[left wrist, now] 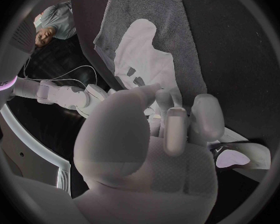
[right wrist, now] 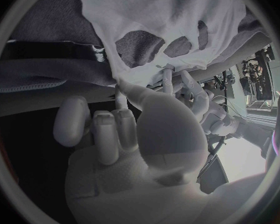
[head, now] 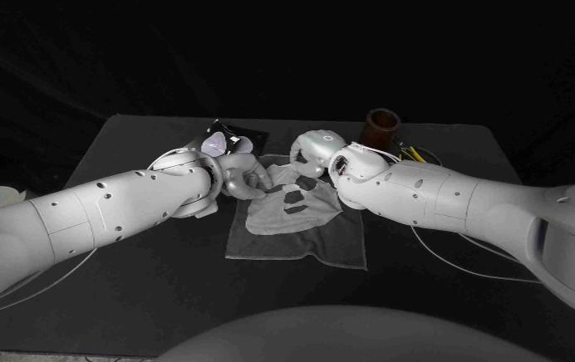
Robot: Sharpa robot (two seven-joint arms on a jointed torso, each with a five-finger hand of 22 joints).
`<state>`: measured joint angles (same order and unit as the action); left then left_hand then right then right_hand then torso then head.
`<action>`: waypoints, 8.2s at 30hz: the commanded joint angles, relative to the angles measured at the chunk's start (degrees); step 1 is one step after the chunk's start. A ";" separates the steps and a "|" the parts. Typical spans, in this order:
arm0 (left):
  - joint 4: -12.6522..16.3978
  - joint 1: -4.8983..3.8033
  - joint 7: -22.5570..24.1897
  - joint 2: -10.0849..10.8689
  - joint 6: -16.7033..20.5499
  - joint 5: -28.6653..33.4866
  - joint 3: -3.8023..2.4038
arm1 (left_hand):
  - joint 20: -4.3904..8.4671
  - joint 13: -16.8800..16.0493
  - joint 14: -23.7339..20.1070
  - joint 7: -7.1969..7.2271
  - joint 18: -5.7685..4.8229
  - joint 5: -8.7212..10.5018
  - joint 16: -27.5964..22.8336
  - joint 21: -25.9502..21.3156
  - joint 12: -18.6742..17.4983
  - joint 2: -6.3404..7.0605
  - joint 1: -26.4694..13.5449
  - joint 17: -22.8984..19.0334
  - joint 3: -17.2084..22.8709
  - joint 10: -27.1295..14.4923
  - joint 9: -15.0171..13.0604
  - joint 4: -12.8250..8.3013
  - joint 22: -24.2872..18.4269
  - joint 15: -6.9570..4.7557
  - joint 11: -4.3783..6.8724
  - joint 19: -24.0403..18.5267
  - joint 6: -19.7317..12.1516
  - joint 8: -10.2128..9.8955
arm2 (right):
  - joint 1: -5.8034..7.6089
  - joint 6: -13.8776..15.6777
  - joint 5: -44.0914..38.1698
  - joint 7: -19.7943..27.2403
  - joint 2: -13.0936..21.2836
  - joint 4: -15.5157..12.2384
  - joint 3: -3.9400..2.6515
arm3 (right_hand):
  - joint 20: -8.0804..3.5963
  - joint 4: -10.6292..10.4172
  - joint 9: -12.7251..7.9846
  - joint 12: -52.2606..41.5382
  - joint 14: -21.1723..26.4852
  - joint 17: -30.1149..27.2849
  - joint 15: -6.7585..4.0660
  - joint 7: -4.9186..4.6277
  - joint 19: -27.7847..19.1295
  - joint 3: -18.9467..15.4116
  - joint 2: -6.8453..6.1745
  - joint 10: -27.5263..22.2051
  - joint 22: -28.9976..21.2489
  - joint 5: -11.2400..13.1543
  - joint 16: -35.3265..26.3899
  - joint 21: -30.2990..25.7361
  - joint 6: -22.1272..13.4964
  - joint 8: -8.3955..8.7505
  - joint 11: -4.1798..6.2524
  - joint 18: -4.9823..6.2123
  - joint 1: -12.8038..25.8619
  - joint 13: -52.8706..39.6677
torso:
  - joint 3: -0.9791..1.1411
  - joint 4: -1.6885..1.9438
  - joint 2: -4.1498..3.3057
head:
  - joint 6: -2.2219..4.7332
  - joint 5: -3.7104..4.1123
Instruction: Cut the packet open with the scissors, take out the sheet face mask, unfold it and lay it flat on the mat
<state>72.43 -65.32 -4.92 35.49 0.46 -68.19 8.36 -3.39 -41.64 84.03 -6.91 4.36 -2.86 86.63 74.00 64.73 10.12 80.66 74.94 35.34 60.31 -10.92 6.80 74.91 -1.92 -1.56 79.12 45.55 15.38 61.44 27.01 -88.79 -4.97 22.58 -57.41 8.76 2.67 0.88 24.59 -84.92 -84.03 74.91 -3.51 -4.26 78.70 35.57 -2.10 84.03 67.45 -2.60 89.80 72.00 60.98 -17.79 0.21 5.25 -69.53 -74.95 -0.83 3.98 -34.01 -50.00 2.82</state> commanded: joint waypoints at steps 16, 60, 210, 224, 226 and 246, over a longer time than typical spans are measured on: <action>0.08 0.53 -1.71 0.08 -4.10 -0.71 0.47 | -0.26 -0.17 2.25 -0.37 0.16 0.09 -0.03 0.28 0.23 0.07 -0.61 6.95 0.09 0.48 -0.09 -0.30 1.37 0.00 -0.04 -0.15 0.19 -0.04 | 0.05 0.52 3.58 -0.07 -0.63 3.04 -0.21 | -0.25 -0.08 1.49 0.21 -5.92 14.87 -0.44 0.30 -0.18 0.42 0.50 3.91 -0.61 -0.17 0.08 -0.35 0.59 -1.11 0.27 -0.17 0.23 -10.30 | -0.02 0.00 0.00 | 0.00 -0.22; 3.17 0.46 10.58 4.05 9.28 12.73 -0.66 | -1.45 9.23 -2.99 -1.41 2.33 0.09 -5.21 -8.41 -7.96 1.16 -0.91 -2.50 1.52 -6.93 -0.58 -1.65 -5.91 1.26 -1.42 -6.33 3.14 0.77 | 1.17 -8.53 20.05 -0.20 12.91 -11.65 -1.61 | 1.51 0.38 0.79 1.49 -5.97 15.09 1.55 -2.50 -0.20 -1.47 -0.27 3.24 -0.37 -0.76 0.20 -1.35 -4.80 4.28 -2.12 -0.05 -2.64 -9.36 | 0.07 -0.01 0.07 | 0.00 0.73; -6.36 3.21 11.42 -2.39 18.65 -9.94 0.76 | -1.80 18.07 -7.43 -1.43 3.54 0.11 -10.89 -15.64 -18.39 0.20 -0.74 -9.99 2.90 -9.30 -1.07 -3.78 -12.10 1.58 -1.79 -9.76 3.75 -1.52 | -2.23 0.28 0.30 5.22 8.68 -9.56 -0.67 | 2.33 3.24 -1.58 5.26 -5.42 13.02 2.52 -3.87 -2.74 4.19 -0.80 1.37 -1.89 -0.21 -0.98 -6.35 -7.76 11.47 -3.27 0.86 1.86 -6.32 | 0.05 -0.01 -0.04 | 0.00 -0.43; -6.51 3.22 2.26 -2.68 9.36 -11.04 0.75 | -1.58 15.44 -3.57 -0.84 2.58 0.10 -6.03 -11.00 -13.98 0.20 -1.78 -2.86 2.26 -9.76 -0.51 -3.08 -8.34 1.29 -1.36 -6.77 1.43 -3.37 | -2.23 -3.53 -1.78 2.48 8.32 -8.68 -0.68 | 2.31 3.09 -1.72 5.58 -5.33 12.70 2.50 -3.82 -3.05 3.94 -0.56 1.20 -2.39 -0.20 -1.16 -6.92 -8.03 11.68 -3.24 0.98 1.87 -6.06 | -0.01 0.00 0.03 | 0.00 -0.38; -6.64 3.22 0.89 -2.75 8.87 -11.15 0.75 | -1.54 15.04 -3.41 -0.69 2.57 0.10 -5.74 -10.85 -13.41 0.17 -1.97 -2.44 2.23 -10.13 -0.42 -2.86 -8.22 1.23 -1.29 -6.74 0.98 -3.67 | -2.23 -3.31 -1.97 2.21 8.24 -8.51 -0.68 | 2.31 3.03 -1.74 5.58 -5.31 12.65 2.49 -3.81 -3.04 3.89 -0.49 1.20 -2.35 -0.19 -1.19 -6.90 -8.05 11.71 -3.23 0.97 1.90 -6.07 | -0.02 0.00 0.02 | 0.00 -0.41; -5.48 3.21 -2.44 -0.50 11.79 -11.08 0.74 | -1.17 13.10 -2.86 0.07 2.39 0.09 -4.75 -9.71 -10.56 0.12 -2.05 -0.83 2.65 -11.60 0.20 -2.13 -7.26 0.77 -0.72 -6.28 -2.38 -5.36 | -2.23 -0.38 -2.46 0.46 9.30 -8.39 -0.68 | 2.27 2.93 -1.75 5.45 -5.39 12.94 2.46 -3.88 -2.84 3.76 0.04 1.25 -2.01 -0.20 -1.03 -6.65 -7.57 11.55 -3.24 0.89 1.68 -6.17 | -0.01 0.12 0.00 | 0.00 -0.35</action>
<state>67.88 -62.58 -2.01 34.30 14.11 -78.29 8.68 -4.50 -28.50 80.89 -4.64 7.89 -2.86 81.60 64.02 53.92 10.12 78.69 74.00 37.78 48.94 -10.57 4.53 67.58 -1.01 -2.26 72.50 44.03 9.78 59.27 25.56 -90.44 -2.88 31.73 -65.90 8.04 5.03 3.80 22.80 -79.50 -83.81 74.93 -1.00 -7.92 75.90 39.58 -2.42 83.92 65.41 -2.99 88.63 65.28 53.07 -6.28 -2.97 5.65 -67.56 -74.93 -0.86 4.03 -34.02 -50.01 2.52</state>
